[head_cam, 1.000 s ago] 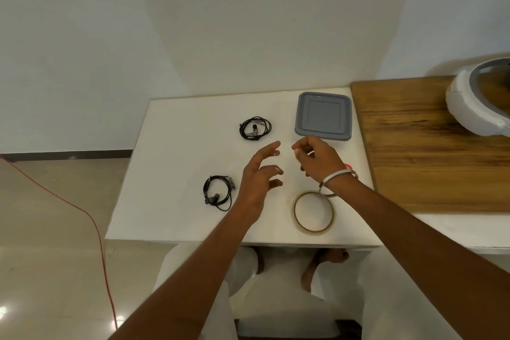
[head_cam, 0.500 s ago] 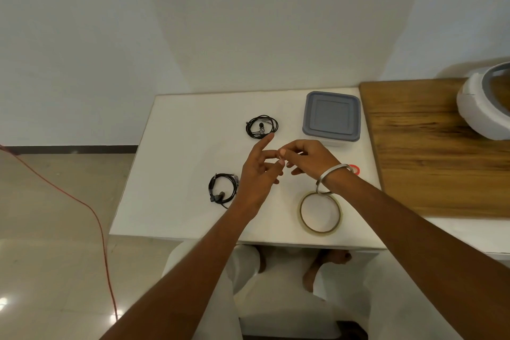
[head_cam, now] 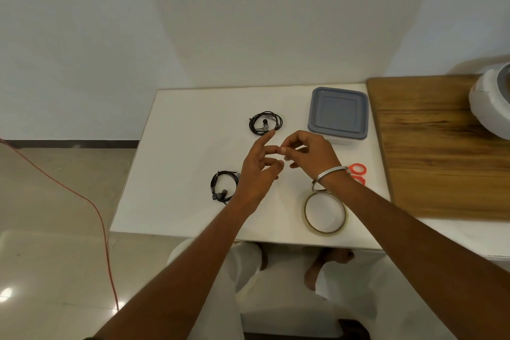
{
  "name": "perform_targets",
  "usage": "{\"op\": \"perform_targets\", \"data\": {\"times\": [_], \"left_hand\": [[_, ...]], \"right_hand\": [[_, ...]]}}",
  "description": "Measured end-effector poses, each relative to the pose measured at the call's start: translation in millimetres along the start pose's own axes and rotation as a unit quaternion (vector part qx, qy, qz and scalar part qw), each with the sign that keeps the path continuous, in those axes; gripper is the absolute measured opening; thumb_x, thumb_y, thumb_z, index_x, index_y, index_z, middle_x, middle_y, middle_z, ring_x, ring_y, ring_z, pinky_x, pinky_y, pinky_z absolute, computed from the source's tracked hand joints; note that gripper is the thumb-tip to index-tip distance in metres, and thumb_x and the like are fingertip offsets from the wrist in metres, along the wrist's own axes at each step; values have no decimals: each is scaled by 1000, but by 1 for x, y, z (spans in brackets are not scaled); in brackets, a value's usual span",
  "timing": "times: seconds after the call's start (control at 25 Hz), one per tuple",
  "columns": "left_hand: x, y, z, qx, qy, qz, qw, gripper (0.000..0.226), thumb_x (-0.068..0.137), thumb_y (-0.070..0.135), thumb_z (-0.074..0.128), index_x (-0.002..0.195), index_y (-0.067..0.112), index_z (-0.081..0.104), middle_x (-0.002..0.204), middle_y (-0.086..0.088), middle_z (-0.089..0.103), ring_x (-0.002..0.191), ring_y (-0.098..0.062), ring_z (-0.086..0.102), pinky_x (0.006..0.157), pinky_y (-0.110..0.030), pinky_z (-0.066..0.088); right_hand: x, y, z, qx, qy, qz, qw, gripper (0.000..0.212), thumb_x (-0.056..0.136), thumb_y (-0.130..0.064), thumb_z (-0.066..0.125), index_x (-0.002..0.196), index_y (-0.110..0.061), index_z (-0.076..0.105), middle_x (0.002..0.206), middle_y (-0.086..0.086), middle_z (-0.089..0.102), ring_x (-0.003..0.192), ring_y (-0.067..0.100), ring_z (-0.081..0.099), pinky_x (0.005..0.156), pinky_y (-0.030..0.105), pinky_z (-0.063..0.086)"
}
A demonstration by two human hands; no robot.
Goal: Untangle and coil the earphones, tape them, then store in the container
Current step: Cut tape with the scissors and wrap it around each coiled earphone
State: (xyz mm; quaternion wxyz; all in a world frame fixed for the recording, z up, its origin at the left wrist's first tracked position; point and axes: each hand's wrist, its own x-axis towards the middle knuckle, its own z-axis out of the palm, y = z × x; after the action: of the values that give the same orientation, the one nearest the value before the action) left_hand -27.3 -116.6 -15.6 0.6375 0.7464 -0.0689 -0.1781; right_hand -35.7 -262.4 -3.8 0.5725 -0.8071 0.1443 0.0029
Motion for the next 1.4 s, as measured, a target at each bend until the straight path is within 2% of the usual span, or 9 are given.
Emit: {"op": "perform_targets", "data": {"times": [0.2, 0.4, 0.52, 0.6, 0.68, 0.88, 1.12, 1.32, 1.4], "left_hand": [[16, -3, -11, 83, 4, 6, 997, 50, 87, -4, 50, 126, 27, 58, 105, 4, 67, 86, -11, 62, 74, -25, 55], [70, 0, -37, 219, 252, -98, 938, 23, 90, 12, 50, 103, 7, 68, 104, -8, 66, 85, -16, 57, 75, -26, 44], [108, 2, -36, 302, 214, -183, 911, 43, 92, 37, 53, 78, -2, 65, 81, -14, 68, 77, -25, 62, 79, -32, 49], [122, 2, -29, 303, 205, -219, 905, 44, 85, 43, 61, 90, -1, 64, 94, -15, 68, 93, -30, 63, 83, -36, 52], [131, 4, -22, 317, 196, -231, 899, 39, 78, 41, 67, 90, 5, 61, 101, -12, 65, 100, -31, 61, 74, -33, 50], [137, 12, -12, 340, 184, -219, 896, 32, 80, 16, 68, 61, 12, 43, 65, -1, 50, 83, -26, 65, 64, -29, 47], [128, 9, -9, 399, 147, -131, 896, 34, 81, -2, 55, 59, 11, 33, 60, -1, 39, 52, -14, 39, 44, -22, 31], [127, -3, -14, 517, 65, -29, 853, 22, 90, 2, 47, 70, 10, 43, 63, 3, 34, 70, -22, 46, 47, -23, 27], [127, -1, -16, 557, 58, -22, 828, 34, 90, -1, 47, 62, 13, 35, 61, 2, 35, 61, -18, 44, 45, -21, 25]], "right_hand": [[6, 7, 1, 67, 34, 21, 997, 12, 88, -19, 62, 96, -11, 65, 91, 4, 66, 84, 20, 64, 66, 21, 57], [4, 22, -6, 90, 36, 7, 995, 8, 87, -20, 64, 92, -15, 68, 90, -2, 67, 87, 18, 63, 65, 22, 57], [5, 32, -7, 78, 26, 0, 997, 5, 86, -22, 64, 89, -19, 68, 94, -3, 67, 90, 18, 62, 75, 34, 58], [4, 37, -7, 71, 17, -3, 997, 5, 86, -23, 65, 89, -21, 67, 95, -4, 67, 91, 17, 62, 79, 40, 57], [4, 39, -6, 70, 13, -8, 997, 5, 85, -24, 65, 89, -21, 66, 95, -3, 66, 91, 16, 62, 80, 41, 57], [4, 42, -5, 69, 4, -15, 997, 8, 85, -24, 65, 90, -18, 67, 94, -4, 65, 89, 14, 62, 79, 41, 57], [1, 42, -7, 82, 8, -25, 996, 10, 84, -23, 66, 90, -15, 67, 93, -4, 64, 88, 14, 61, 78, 40, 57], [1, 40, -10, 88, 11, -19, 996, 8, 84, -22, 66, 89, -16, 67, 94, -4, 64, 88, 13, 62, 79, 39, 57], [2, 39, -10, 91, 13, -17, 996, 9, 84, -22, 66, 90, -15, 67, 94, -3, 64, 88, 14, 62, 79, 39, 57]]}}
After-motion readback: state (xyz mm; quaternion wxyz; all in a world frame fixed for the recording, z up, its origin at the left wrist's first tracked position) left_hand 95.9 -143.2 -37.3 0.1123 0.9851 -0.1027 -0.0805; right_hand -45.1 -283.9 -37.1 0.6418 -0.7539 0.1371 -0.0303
